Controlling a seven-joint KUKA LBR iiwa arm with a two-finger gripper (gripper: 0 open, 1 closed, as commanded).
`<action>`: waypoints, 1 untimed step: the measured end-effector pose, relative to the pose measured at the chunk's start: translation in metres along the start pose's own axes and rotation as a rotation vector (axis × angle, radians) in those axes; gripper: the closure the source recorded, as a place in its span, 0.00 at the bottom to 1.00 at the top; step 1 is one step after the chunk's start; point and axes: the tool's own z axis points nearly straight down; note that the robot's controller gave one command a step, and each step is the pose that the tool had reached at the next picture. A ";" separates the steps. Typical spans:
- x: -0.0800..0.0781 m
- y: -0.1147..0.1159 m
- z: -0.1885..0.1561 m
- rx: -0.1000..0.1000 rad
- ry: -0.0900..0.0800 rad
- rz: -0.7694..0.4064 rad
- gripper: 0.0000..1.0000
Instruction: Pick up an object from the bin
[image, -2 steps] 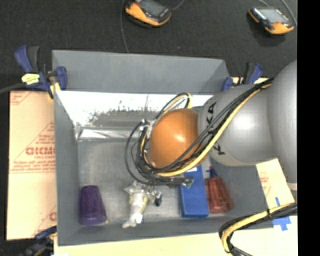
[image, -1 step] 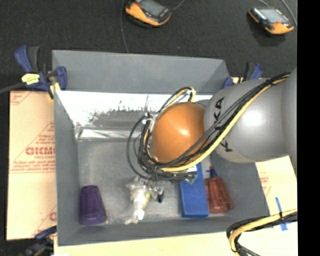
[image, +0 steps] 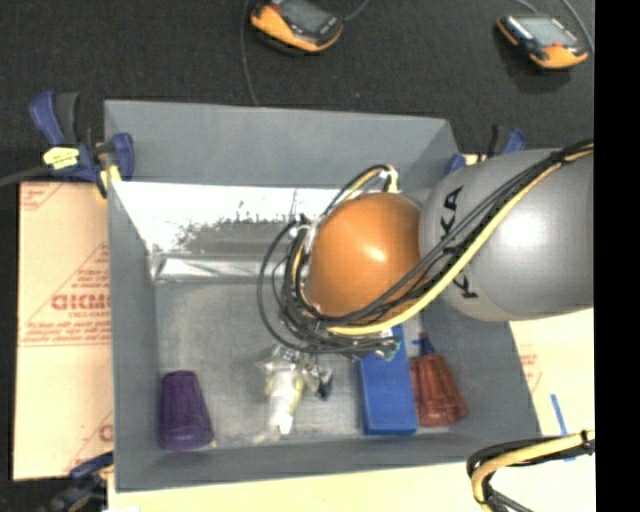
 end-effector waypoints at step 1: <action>0.000 0.000 -0.017 0.000 0.000 0.002 1.00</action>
Offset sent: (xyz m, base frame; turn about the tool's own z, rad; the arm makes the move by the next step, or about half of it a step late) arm 0.0004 -0.0001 0.0571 0.0013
